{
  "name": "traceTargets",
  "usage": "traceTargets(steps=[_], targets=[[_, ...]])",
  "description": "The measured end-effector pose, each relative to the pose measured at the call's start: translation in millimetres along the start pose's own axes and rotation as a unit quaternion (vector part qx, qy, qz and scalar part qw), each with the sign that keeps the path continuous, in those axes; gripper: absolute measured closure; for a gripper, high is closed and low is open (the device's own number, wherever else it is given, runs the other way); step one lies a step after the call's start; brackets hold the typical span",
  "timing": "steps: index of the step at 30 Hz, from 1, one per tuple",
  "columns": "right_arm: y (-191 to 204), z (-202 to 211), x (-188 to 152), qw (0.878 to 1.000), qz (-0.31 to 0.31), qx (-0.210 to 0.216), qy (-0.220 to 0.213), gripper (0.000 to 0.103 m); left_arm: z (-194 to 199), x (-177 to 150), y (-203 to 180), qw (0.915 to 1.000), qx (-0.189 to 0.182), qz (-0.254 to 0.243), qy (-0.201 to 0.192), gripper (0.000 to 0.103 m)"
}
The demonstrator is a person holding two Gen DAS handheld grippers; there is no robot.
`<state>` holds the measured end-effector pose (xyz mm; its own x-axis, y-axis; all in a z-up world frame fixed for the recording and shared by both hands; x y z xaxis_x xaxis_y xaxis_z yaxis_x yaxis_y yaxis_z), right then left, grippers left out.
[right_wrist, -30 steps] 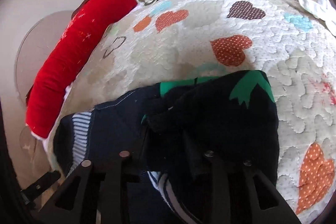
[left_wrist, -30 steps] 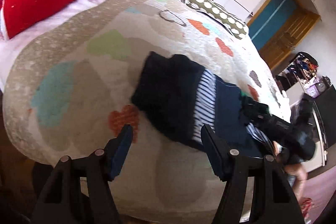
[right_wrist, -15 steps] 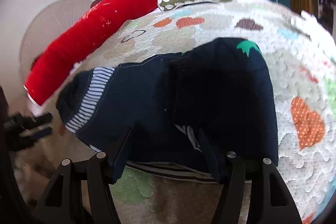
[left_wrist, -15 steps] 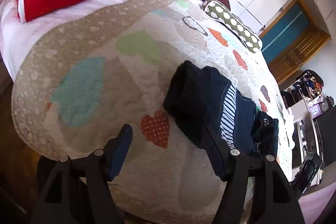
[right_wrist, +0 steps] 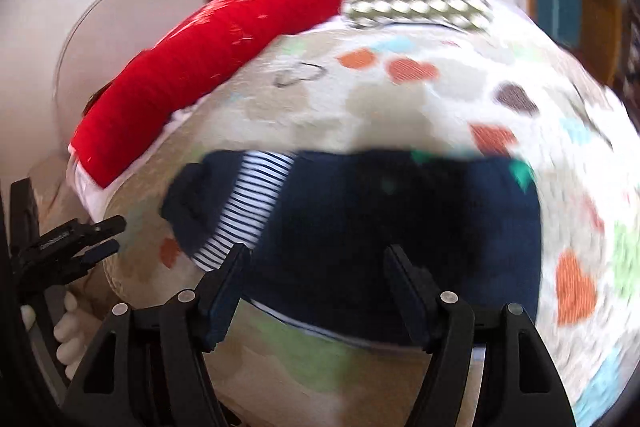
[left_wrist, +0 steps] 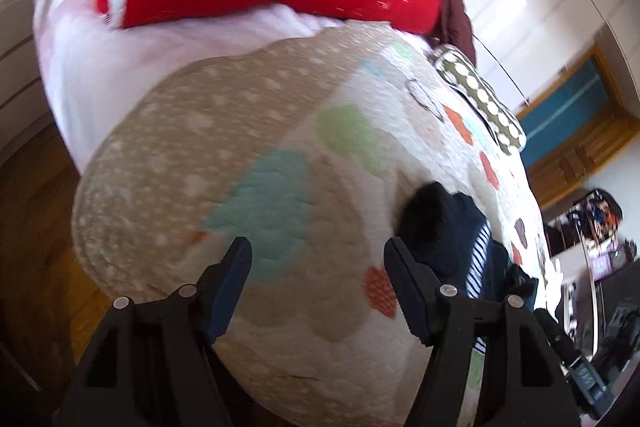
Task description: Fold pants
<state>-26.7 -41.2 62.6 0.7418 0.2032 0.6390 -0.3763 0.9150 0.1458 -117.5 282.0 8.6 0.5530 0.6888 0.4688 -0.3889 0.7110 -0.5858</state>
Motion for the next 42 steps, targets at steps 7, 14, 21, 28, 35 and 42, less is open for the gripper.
traceTargets(steps=[7,14,21,28,35,42], targets=[[84,-37,29,0.995,0.086,0.014,0.047,0.029,5,3,21,0.9997,0.000,0.024,-0.003,0.035],[162,-98,41,0.981,0.172,-0.011,0.094,0.029,5,3,36,0.9993,-0.006,0.038,0.003,0.035],[148,-145,46,0.979,0.148,-0.084,0.115,0.072,9,5,38,0.9997,0.000,0.023,-0.002,0.034],[99,-80,61,0.998,0.053,0.010,0.044,0.080,4,-3,14,0.9998,0.006,-0.008,0.014,0.034],[-2,-17,60,0.997,-0.068,0.047,-0.005,0.080,-5,-19,-35,0.9975,0.009,-0.062,0.033,0.034],[-146,3,17,0.981,-0.179,-0.077,0.001,0.051,-31,-49,-90,0.9865,0.007,-0.142,0.081,0.034]])
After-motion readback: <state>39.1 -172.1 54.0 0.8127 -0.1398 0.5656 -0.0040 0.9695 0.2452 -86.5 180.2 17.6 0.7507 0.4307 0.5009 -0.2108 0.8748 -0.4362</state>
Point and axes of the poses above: each gripper's, at about its wrist camera, not at the fingertips, and z roughly against the way its jaws point, y to its left, x to its top, the point moved 3 cm from there along -z, roughly the way its jaws point, and after that the axes turned 8 degrees about -x, right-handed, at the moved point
